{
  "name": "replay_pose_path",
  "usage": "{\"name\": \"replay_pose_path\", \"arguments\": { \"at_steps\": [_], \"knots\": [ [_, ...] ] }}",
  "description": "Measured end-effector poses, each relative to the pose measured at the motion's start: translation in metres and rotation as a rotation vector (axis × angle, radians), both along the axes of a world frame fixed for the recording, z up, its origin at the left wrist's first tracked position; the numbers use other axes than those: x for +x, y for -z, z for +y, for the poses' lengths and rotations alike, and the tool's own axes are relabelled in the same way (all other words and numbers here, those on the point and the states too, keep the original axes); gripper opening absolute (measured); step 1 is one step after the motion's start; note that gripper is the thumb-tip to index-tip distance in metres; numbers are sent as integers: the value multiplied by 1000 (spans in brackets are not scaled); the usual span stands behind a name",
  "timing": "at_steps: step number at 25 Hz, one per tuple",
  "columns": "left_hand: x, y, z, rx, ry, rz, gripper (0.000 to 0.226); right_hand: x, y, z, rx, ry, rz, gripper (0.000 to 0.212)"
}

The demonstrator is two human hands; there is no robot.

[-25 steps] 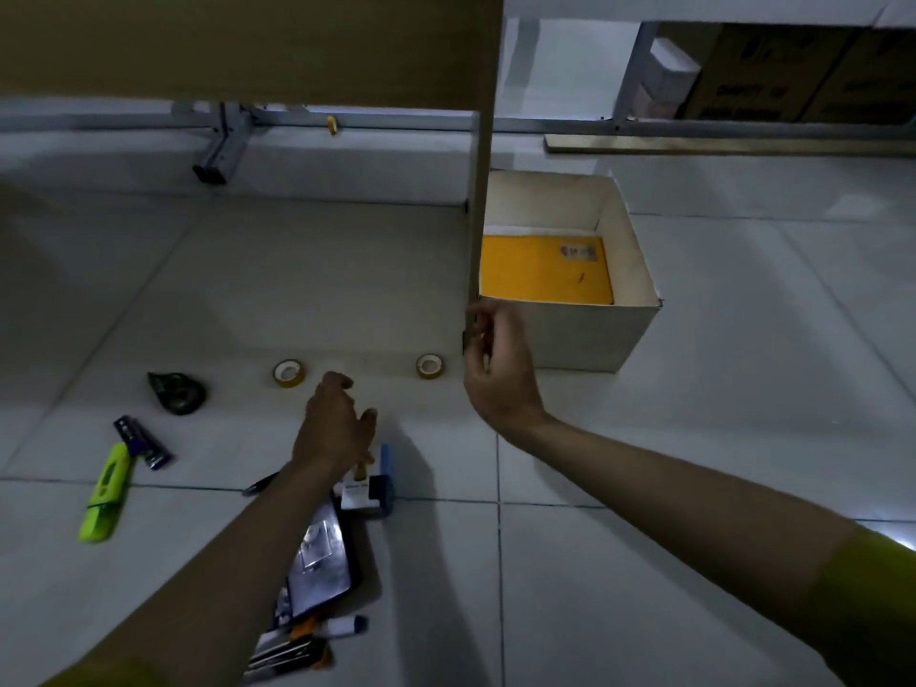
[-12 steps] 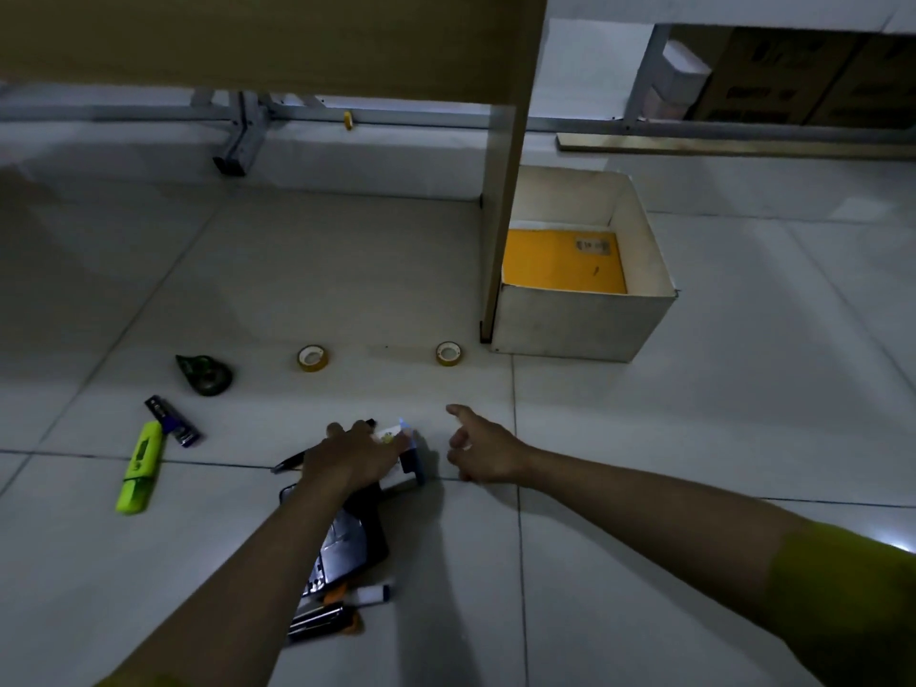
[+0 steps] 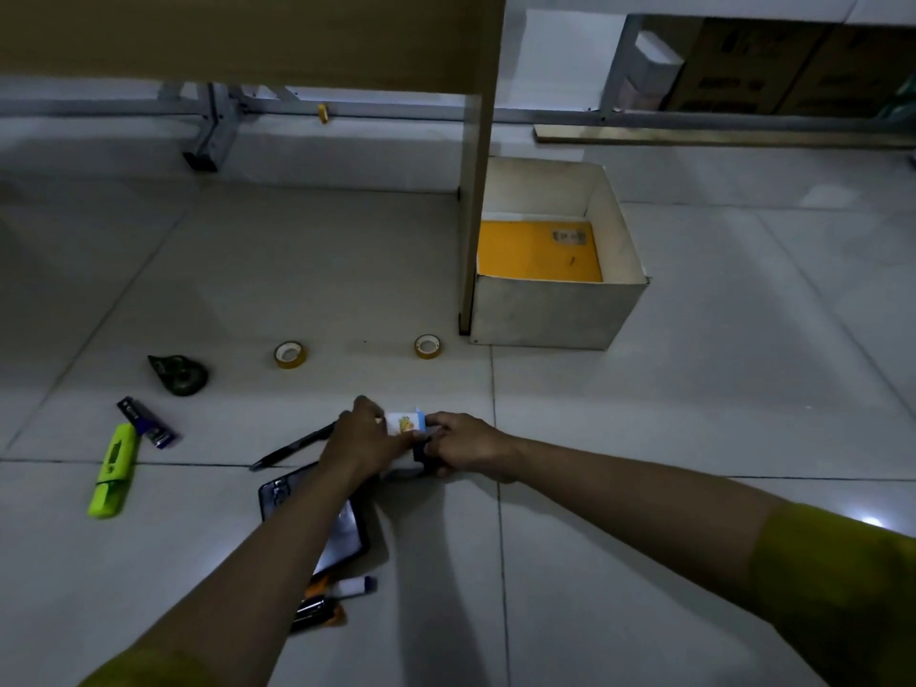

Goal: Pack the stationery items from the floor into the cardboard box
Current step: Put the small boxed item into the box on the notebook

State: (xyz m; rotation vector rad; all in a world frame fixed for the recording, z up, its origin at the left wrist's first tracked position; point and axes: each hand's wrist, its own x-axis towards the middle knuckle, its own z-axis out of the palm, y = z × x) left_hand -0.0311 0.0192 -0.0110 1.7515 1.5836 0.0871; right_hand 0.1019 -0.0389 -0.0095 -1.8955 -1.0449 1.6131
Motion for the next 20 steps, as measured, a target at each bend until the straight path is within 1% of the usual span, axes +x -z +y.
{"name": "replay_pose_path", "arguments": {
  "at_steps": [2,4,6,9,12,14,17,18,20],
  "knots": [
    [7,-2,-4,5,7,-161,76,3,-1,-2,13,115,49,44],
    [17,-6,-6,37,34,-259,86,8,-3,-3,64,247,37,37],
    [29,-11,-5,78,24,-366,93,16,-9,-3,142,355,-30,32],
    [47,-24,-7,62,32,-486,94,30,-22,-4,306,420,-141,36],
    [60,-37,-13,16,79,-665,81,44,-36,-4,452,464,-215,35],
    [69,-45,-13,56,36,-756,74,54,-47,-4,537,487,-214,33],
    [88,-65,-10,120,54,-813,76,73,-62,-7,645,524,-196,31],
    [95,-73,-9,125,77,-830,75,79,-65,-5,676,529,-213,30],
    [112,-88,-7,122,128,-872,65,92,-73,1,737,548,-293,30]
  ]
}}
